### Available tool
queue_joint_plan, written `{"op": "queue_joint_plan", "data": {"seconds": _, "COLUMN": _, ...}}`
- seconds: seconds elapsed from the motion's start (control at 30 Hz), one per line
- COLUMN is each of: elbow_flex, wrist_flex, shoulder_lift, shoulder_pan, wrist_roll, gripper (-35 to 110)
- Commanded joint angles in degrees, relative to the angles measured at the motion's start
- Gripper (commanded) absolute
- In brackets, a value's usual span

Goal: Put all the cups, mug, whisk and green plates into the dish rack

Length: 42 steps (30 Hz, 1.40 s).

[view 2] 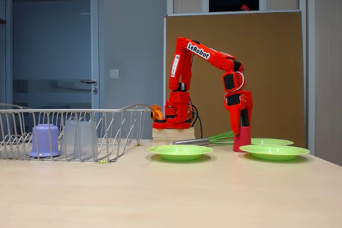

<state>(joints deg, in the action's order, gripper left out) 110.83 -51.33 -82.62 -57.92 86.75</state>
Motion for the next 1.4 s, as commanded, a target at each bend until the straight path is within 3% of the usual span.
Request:
{"op": "queue_joint_plan", "data": {"seconds": 0.0, "elbow_flex": -0.88, "wrist_flex": -0.44, "shoulder_lift": -2.11, "shoulder_pan": 0.62, "wrist_roll": -0.79, "gripper": 20}}
{"op": "queue_joint_plan", "data": {"seconds": 0.37, "elbow_flex": -1.05, "wrist_flex": -1.93, "shoulder_lift": -3.52, "shoulder_pan": 2.55, "wrist_roll": -3.43, "gripper": 15}}
{"op": "queue_joint_plan", "data": {"seconds": 0.63, "elbow_flex": -1.14, "wrist_flex": -15.12, "shoulder_lift": -16.44, "shoulder_pan": 9.14, "wrist_roll": -13.54, "gripper": 14}}
{"op": "queue_joint_plan", "data": {"seconds": 0.77, "elbow_flex": -3.60, "wrist_flex": -22.76, "shoulder_lift": -23.12, "shoulder_pan": 15.91, "wrist_roll": -24.96, "gripper": 14}}
{"op": "queue_joint_plan", "data": {"seconds": 1.0, "elbow_flex": -15.29, "wrist_flex": -34.89, "shoulder_lift": -28.39, "shoulder_pan": 34.72, "wrist_roll": -55.02, "gripper": 13}}
{"op": "queue_joint_plan", "data": {"seconds": 1.17, "elbow_flex": -27.16, "wrist_flex": -41.13, "shoulder_lift": -26.19, "shoulder_pan": 49.13, "wrist_roll": -74.36, "gripper": 13}}
{"op": "queue_joint_plan", "data": {"seconds": 1.37, "elbow_flex": -40.61, "wrist_flex": -46.67, "shoulder_lift": -17.93, "shoulder_pan": 64.51, "wrist_roll": -88.51, "gripper": 12}}
